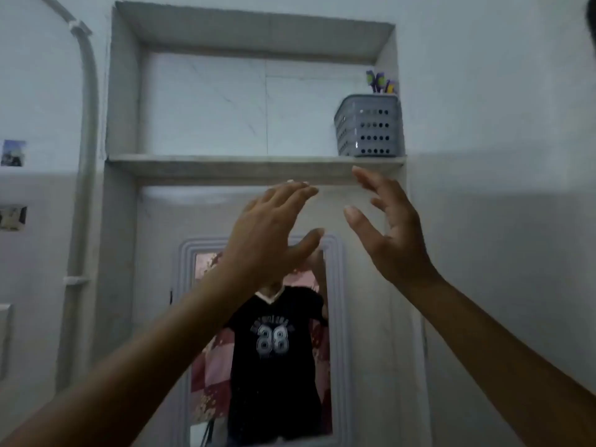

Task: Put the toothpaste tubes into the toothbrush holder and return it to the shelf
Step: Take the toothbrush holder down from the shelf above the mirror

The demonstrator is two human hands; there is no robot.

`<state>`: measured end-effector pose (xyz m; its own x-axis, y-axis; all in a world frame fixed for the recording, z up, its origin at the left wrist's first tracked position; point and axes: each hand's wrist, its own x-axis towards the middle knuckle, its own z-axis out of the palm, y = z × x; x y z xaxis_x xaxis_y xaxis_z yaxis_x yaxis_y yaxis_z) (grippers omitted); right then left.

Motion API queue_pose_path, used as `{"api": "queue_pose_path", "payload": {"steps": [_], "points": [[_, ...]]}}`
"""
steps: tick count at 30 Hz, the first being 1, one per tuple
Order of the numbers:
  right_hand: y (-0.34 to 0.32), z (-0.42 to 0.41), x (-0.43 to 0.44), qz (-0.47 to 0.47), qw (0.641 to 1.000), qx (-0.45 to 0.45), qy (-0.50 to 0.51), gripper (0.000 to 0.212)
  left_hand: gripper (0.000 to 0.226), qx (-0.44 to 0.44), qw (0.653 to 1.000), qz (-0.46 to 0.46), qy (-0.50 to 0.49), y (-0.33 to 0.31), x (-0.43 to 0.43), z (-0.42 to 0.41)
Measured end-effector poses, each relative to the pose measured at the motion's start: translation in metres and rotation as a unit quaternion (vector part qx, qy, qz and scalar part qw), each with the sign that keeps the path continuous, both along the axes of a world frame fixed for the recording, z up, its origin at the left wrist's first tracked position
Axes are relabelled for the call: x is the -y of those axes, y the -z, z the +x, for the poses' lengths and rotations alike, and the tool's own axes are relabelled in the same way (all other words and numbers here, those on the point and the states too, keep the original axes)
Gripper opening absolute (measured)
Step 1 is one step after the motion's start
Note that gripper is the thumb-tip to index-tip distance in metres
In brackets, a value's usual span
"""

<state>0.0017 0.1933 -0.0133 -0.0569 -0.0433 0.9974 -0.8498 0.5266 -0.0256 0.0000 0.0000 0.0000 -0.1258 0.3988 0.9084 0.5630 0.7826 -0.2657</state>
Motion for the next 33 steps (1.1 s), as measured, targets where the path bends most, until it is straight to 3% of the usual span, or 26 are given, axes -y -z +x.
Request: {"api": "queue_pose_path", "payload": {"steps": [5, 10, 14, 21, 25, 28, 30, 33], "points": [[-0.068, -0.041, -0.021, -0.074, 0.992, 0.053, 0.086, 0.05, 0.077, -0.003, 0.989, -0.073, -0.132, -0.067, -0.026, -0.058], [-0.136, -0.08, -0.036, -0.109, 0.968, 0.133, 0.185, 0.072, 0.087, 0.033, 0.966, -0.095, -0.24, -0.1, -0.039, -0.106], [-0.173, -0.109, -0.041, -0.151, 0.944, 0.163, 0.244, 0.094, 0.086, 0.055, 0.968, -0.06, -0.236, -0.103, -0.047, -0.122], [-0.198, -0.122, -0.036, -0.225, 0.917, 0.221, 0.246, 0.121, 0.097, 0.101, 0.969, -0.062, -0.218, -0.105, -0.046, -0.126], [-0.204, -0.116, -0.034, -0.253, 0.914, 0.229, 0.218, 0.126, 0.093, 0.142, 0.971, -0.073, -0.175, -0.111, -0.041, -0.12], [-0.207, -0.101, -0.033, -0.279, 0.919, 0.216, 0.178, 0.121, 0.092, 0.222, 0.967, -0.049, -0.117, -0.122, -0.041, -0.113], [-0.207, -0.086, -0.032, -0.275, 0.927, 0.212, 0.142, 0.116, 0.091, 0.312, 0.95, 0.01, -0.026, -0.131, -0.043, -0.1], [-0.199, -0.054, -0.03, -0.251, 0.943, 0.207, 0.072, 0.105, 0.078, 0.396, 0.895, 0.112, 0.174, -0.134, -0.038, -0.077]]}}
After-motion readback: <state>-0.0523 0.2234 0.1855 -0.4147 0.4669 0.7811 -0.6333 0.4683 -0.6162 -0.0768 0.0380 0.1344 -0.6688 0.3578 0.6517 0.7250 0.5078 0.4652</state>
